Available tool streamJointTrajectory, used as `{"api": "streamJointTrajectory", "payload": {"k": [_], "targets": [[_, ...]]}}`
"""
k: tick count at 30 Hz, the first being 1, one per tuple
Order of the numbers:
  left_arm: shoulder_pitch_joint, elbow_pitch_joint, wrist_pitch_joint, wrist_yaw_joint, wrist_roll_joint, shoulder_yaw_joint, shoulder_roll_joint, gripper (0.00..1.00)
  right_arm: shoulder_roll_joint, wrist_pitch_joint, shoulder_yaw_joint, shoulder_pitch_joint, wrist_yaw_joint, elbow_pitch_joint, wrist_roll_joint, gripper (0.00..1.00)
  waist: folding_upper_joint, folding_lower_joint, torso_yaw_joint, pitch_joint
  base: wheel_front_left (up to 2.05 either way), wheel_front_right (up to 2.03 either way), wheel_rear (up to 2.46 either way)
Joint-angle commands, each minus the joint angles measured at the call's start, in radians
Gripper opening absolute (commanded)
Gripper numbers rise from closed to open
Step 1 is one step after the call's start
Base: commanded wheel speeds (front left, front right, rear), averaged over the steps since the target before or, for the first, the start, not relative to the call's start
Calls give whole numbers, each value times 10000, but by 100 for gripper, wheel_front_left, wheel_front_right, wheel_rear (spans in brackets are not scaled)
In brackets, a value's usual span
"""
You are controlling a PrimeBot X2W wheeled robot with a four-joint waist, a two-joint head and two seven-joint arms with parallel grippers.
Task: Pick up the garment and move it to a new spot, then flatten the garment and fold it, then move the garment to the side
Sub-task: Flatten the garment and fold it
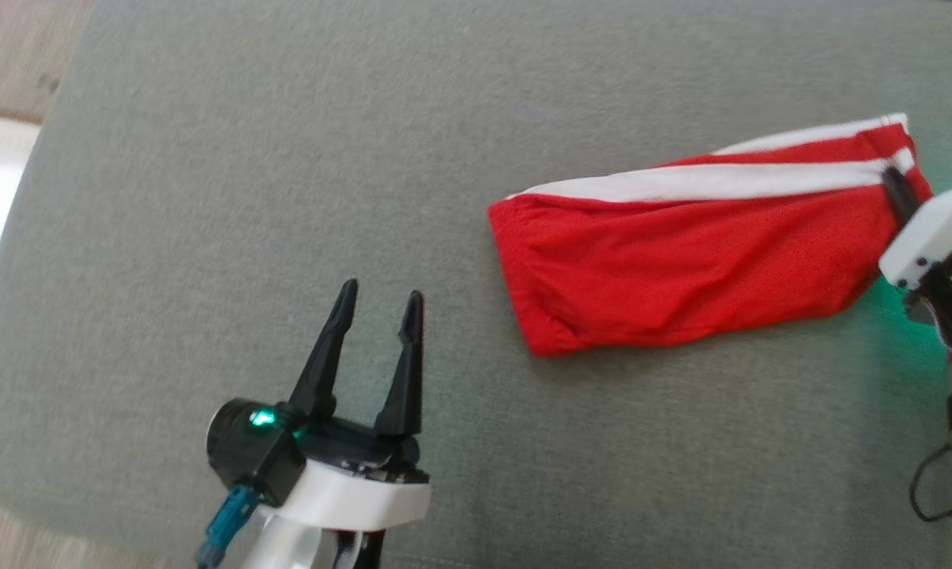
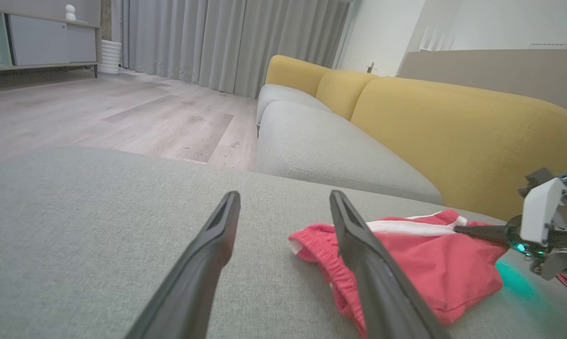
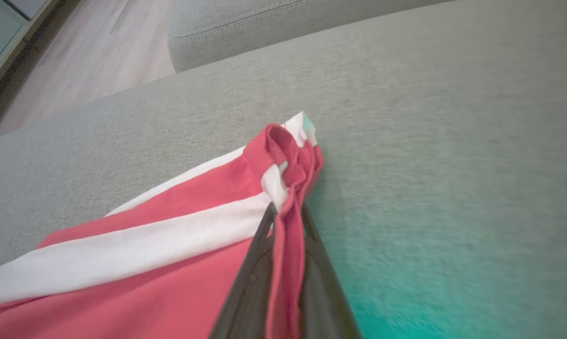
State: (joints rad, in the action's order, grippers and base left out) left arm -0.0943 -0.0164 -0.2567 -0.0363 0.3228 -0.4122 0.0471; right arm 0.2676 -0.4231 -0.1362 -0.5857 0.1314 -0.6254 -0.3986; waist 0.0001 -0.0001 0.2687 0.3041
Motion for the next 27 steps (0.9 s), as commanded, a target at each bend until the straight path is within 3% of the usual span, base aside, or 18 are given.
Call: {"api": "streamJointTrajectory", "payload": {"k": [1,14,21,27], "targets": [[85,160,-51,-68,-105,491,32,100,226,189,-41,18,-7,302,-90,0,-1,1,-376,-405,0,0,0],[180,-267,-51,-317,-155,766,32,100,811,128,-1348,-194,-7,800,143,0,-1,1,-661,-538,0,0,0],[111,-254,-51,-258,76,679,32,100,-234,-902,-237,-140,-7,2581,53,0,-1,1,-391,-461,0,0,0],[58,-273,-51,-186,238,588,32,100,-1688,-1549,1275,81,-7,3612,-19,0,-1,1,-112,-467,0,0,0]]}}
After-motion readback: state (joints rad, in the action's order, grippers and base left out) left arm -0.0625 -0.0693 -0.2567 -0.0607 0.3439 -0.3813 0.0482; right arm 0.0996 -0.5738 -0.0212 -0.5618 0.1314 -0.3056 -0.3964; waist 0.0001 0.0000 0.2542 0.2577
